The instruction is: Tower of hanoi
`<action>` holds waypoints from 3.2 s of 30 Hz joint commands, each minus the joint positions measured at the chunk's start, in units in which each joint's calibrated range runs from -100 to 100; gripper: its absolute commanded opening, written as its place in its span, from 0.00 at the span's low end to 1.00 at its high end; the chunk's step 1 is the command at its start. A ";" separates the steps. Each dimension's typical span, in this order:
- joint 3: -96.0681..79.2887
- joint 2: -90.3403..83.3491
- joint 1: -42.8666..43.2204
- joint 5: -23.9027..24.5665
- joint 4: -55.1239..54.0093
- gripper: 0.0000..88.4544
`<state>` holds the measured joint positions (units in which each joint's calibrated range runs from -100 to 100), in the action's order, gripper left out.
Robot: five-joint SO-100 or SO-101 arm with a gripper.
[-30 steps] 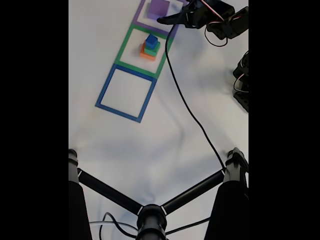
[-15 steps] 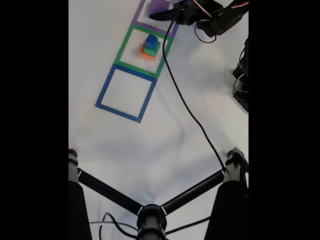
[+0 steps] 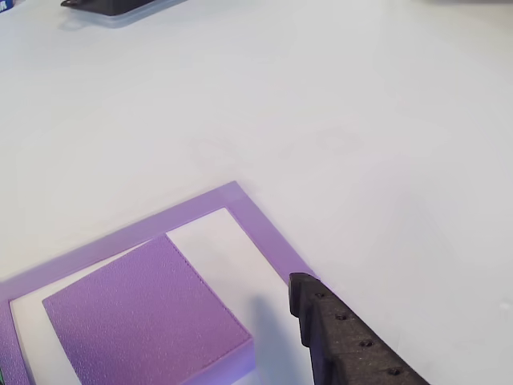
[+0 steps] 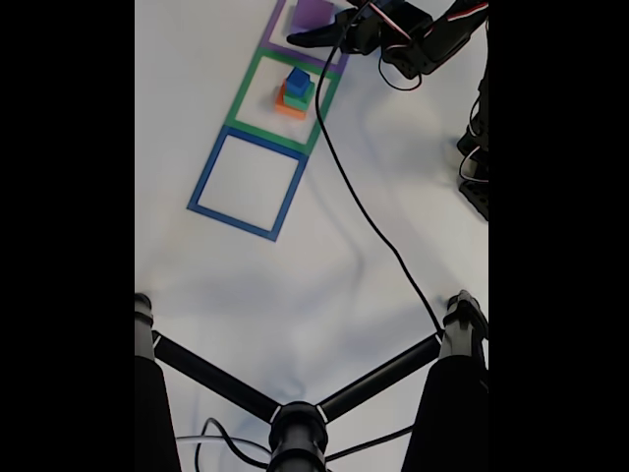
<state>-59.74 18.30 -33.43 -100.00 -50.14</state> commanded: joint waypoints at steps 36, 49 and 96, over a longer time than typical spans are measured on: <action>0.63 7.10 1.83 0.00 -8.91 0.52; 2.81 8.62 2.13 0.00 -8.50 0.47; 2.18 -5.64 4.65 0.00 7.04 0.21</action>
<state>-57.42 21.16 -29.54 -100.00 -48.16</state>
